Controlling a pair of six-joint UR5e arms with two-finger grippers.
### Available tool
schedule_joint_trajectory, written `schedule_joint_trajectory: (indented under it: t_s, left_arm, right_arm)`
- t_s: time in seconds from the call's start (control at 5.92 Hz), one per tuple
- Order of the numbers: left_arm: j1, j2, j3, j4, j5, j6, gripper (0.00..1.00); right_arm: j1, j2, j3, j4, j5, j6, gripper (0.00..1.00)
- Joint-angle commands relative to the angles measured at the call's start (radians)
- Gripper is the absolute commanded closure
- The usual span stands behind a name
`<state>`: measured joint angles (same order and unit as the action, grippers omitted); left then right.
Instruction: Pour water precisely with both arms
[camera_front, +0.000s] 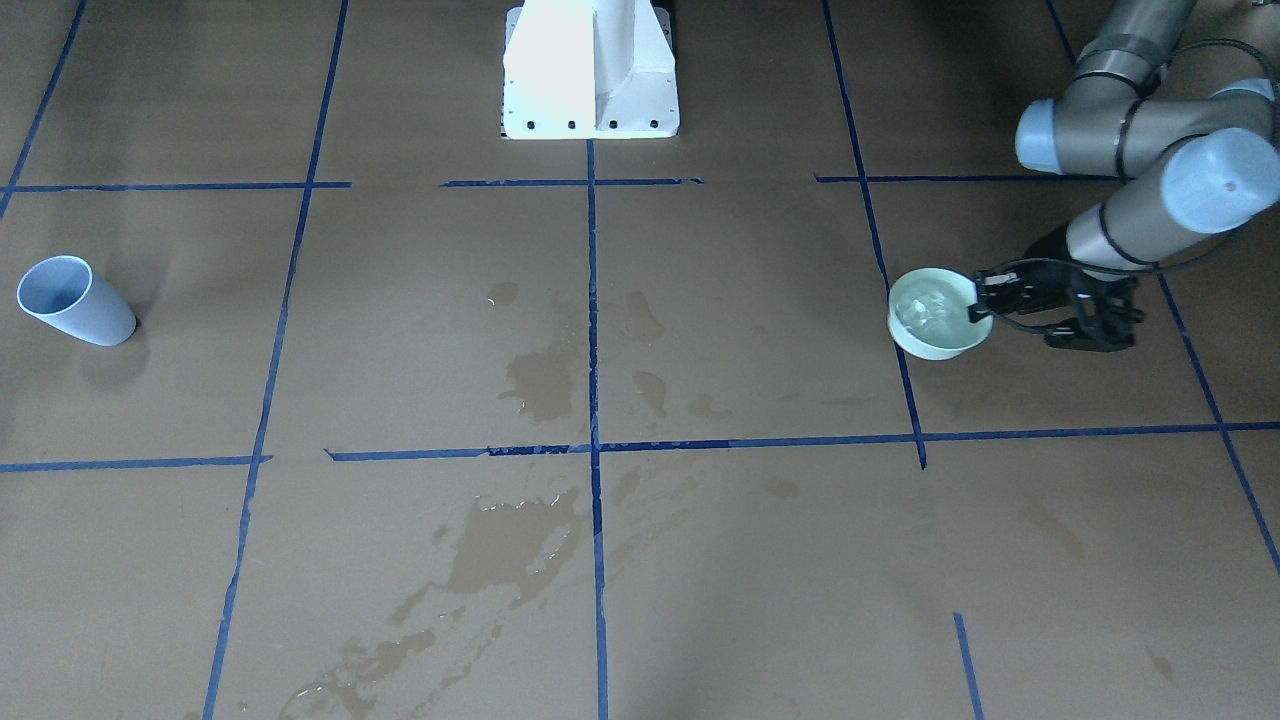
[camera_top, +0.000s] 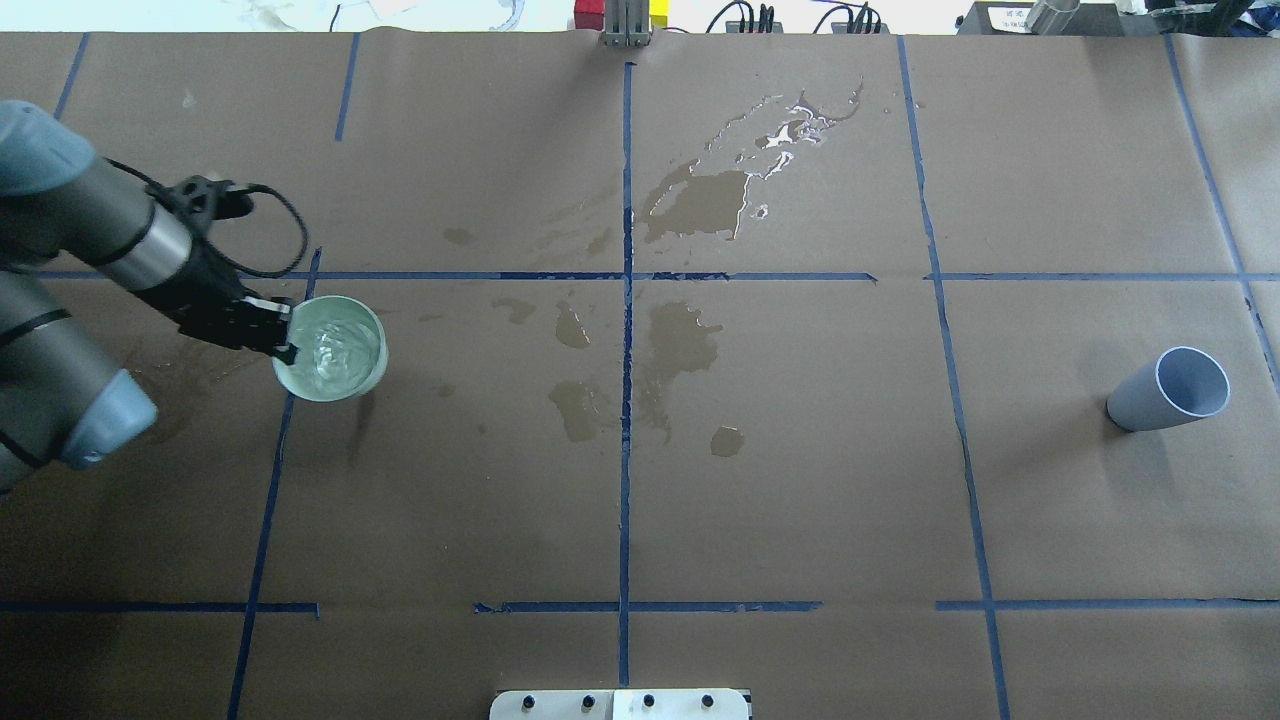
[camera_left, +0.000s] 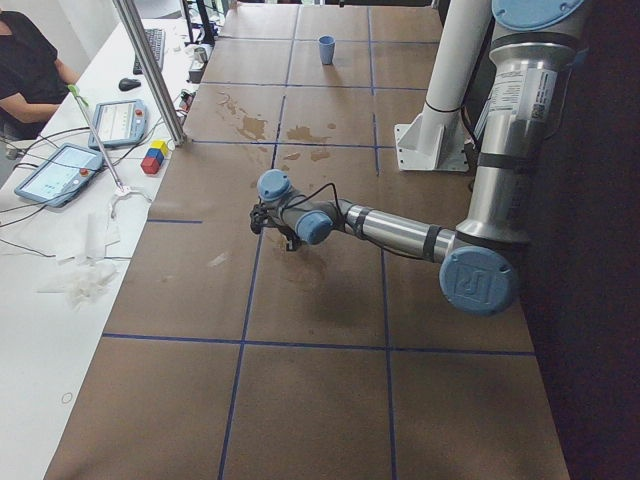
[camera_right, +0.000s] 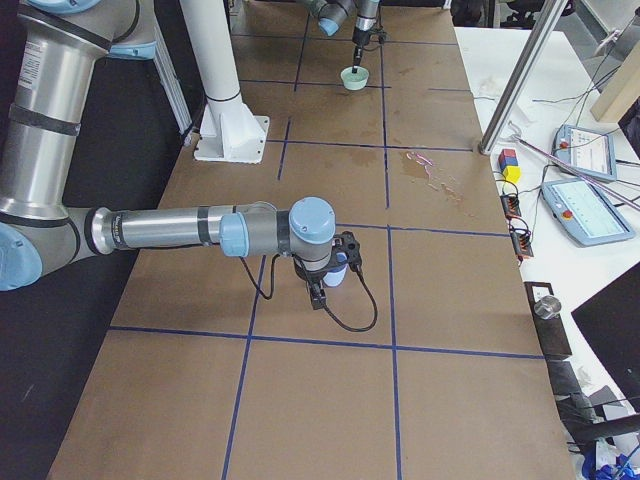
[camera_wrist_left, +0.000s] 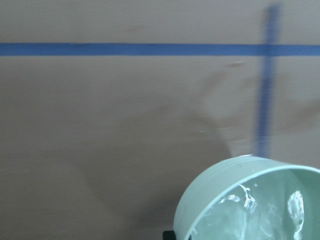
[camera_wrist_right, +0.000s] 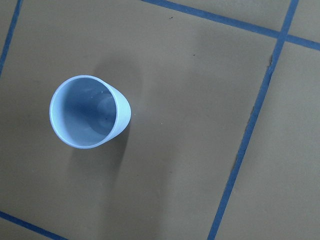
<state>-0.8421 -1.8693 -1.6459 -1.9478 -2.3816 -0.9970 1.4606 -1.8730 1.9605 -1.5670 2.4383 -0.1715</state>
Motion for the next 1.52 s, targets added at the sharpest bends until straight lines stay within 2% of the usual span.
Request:
schedule_joint_trajectory:
  t_s: [0.0,0.17,0.51,1.01,1.35]
  left_arm:
    - [0.154,-0.170,0.015,0.012,0.088,-0.220,1.00]
    - [0.208,-0.247,0.055,0.039,0.154,-0.227,1.00]
    - [0.245,-0.434,0.234,0.041,0.212,-0.271,1.00]
    - [0.268,-0.505,0.312,0.038,0.251,-0.269,0.97]
    - [0.265,-0.496,0.313,0.040,0.252,-0.264,0.92]
  right_arm:
    - [-0.003,0.000,0.000,0.001,0.030,0.000,0.00]
    - [-0.003,0.000,0.000,0.005,0.033,-0.003,0.00]
    - [-0.011,-0.002,0.000,0.035,0.041,-0.002,0.00]
    - [-0.016,-0.006,0.000,0.033,0.041,0.000,0.00]
    - [-0.016,-0.005,0.001,0.041,0.039,0.006,0.00]
